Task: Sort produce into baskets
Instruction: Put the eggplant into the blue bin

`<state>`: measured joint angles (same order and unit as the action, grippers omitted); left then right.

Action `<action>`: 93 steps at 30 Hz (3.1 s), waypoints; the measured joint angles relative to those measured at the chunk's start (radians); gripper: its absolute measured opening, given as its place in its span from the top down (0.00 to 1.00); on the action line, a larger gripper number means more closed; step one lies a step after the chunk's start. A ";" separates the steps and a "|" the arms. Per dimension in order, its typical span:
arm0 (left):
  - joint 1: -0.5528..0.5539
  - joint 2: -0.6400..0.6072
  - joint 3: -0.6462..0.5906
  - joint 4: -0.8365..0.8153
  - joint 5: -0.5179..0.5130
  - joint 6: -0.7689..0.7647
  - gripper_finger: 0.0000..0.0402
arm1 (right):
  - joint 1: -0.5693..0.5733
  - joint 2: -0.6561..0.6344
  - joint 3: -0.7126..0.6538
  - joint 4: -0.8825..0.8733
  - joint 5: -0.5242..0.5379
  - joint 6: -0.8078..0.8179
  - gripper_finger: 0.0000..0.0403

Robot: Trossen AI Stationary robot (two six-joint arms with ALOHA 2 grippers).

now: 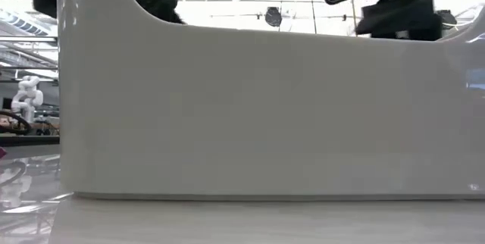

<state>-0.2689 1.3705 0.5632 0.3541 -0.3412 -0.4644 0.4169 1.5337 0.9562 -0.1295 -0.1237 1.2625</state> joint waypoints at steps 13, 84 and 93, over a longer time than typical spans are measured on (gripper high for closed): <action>0.152 0.268 0.254 -0.167 0.177 0.111 0.41 | -0.095 -0.037 0.000 -0.078 -0.102 -0.237 0.55; 0.133 0.543 0.760 -0.185 0.242 0.275 0.60 | -0.201 -0.581 0.000 -0.456 0.392 -0.446 0.55; 0.108 0.764 1.027 -0.183 0.348 0.235 0.60 | -0.159 -0.667 0.000 -0.423 0.376 -0.464 0.55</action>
<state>-0.1613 2.1346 1.5903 0.1709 0.0067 -0.2292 0.2575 0.8664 0.9562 -0.5527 0.2522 0.7990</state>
